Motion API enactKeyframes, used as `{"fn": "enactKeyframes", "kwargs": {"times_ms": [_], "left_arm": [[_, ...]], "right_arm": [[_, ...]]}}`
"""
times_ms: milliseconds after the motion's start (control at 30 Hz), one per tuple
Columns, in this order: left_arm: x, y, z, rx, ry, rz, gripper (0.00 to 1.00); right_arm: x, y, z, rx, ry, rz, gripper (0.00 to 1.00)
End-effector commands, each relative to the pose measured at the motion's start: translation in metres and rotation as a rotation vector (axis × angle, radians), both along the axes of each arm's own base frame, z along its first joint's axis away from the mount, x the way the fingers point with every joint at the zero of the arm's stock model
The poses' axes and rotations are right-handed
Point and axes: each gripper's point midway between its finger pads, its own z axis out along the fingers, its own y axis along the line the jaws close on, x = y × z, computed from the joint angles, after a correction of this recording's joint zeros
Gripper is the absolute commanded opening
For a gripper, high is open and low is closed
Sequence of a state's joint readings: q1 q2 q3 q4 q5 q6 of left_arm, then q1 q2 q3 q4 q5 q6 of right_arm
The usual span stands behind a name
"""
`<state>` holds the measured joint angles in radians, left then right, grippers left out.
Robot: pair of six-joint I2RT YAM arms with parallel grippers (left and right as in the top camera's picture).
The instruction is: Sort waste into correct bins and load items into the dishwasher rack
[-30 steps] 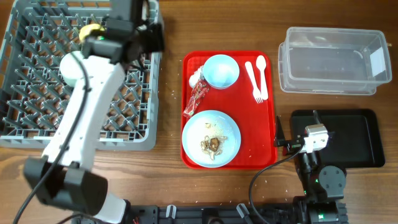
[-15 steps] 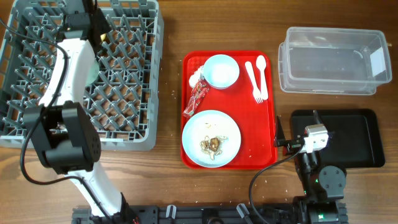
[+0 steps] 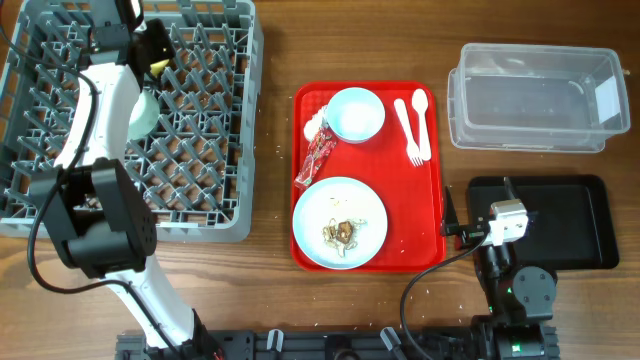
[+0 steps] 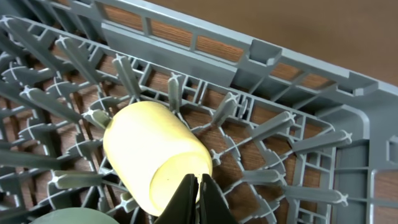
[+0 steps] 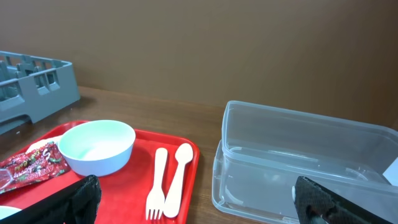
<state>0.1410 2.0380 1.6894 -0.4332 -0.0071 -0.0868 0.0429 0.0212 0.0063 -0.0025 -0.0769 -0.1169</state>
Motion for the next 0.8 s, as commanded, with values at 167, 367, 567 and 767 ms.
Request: {"fn": "enactKeyframes", "kwargs": {"times_ms": [167,367,567,767], "left_arm": [[-0.002,0.015,-0.04,0.014,0.077,0.003,0.04],[-0.001,0.03,-0.033,0.029,0.051,0.039,0.04],[-0.01,0.069,-0.021,0.192,0.062,0.206,0.04],[-0.018,0.086,0.018,0.222,-0.022,0.35,0.04]], "right_arm": [[0.0,-0.003,0.002,0.013,-0.006,-0.014,1.0],[0.0,-0.003,0.002,0.013,-0.006,-0.015,1.0],[0.0,-0.003,0.002,0.013,-0.006,-0.015,1.0],[0.0,-0.003,0.002,0.013,-0.006,-0.015,1.0]]}}
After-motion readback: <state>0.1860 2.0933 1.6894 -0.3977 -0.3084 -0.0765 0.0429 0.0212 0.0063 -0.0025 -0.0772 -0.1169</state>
